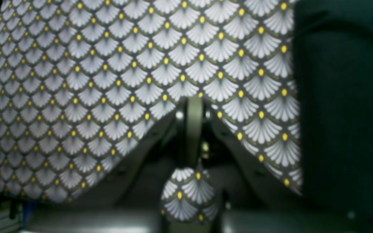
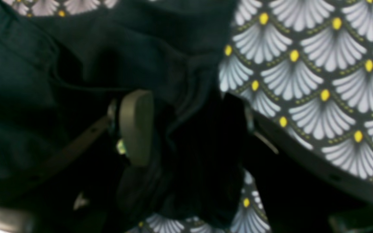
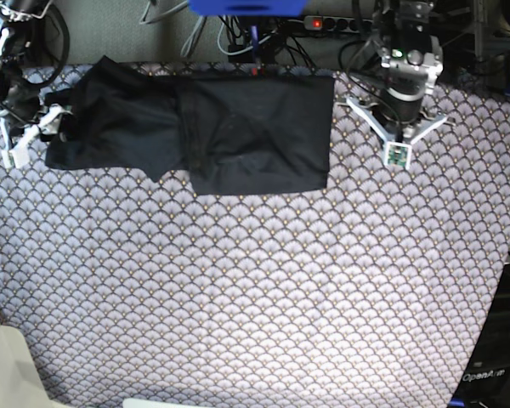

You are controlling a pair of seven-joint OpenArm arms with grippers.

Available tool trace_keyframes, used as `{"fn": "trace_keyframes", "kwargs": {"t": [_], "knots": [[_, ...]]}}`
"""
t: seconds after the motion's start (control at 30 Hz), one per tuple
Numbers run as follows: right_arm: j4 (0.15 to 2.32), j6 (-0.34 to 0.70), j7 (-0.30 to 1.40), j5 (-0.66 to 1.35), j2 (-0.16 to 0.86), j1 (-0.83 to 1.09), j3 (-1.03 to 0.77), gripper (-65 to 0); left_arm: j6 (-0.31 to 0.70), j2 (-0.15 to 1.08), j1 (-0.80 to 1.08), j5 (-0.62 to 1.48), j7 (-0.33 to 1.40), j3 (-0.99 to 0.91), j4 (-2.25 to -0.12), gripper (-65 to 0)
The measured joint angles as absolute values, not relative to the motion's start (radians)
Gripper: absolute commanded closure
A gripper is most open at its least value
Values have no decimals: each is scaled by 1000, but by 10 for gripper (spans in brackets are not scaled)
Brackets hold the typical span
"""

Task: Fold the T-shirt properly
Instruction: 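Move the right gripper to the strip's other end and grasp it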

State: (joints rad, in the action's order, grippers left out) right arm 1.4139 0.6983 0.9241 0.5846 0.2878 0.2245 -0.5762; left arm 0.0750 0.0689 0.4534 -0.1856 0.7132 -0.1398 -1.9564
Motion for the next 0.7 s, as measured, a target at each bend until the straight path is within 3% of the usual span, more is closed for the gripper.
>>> {"fn": "trace_keyframes", "kwargs": {"t": [0.27, 0.6, 0.7], "knots": [[1421, 694, 902, 592, 274, 221, -511, -337, 73, 69, 446, -183, 714, -175, -1956, 0], [1420, 694, 891, 594, 247, 214, -483, -22, 72, 69, 438, -189, 714, -175, -1957, 0], [1420, 694, 896, 600, 247, 214, -482, 0, 72, 69, 438, -189, 714, -175, -1957, 0]]}}
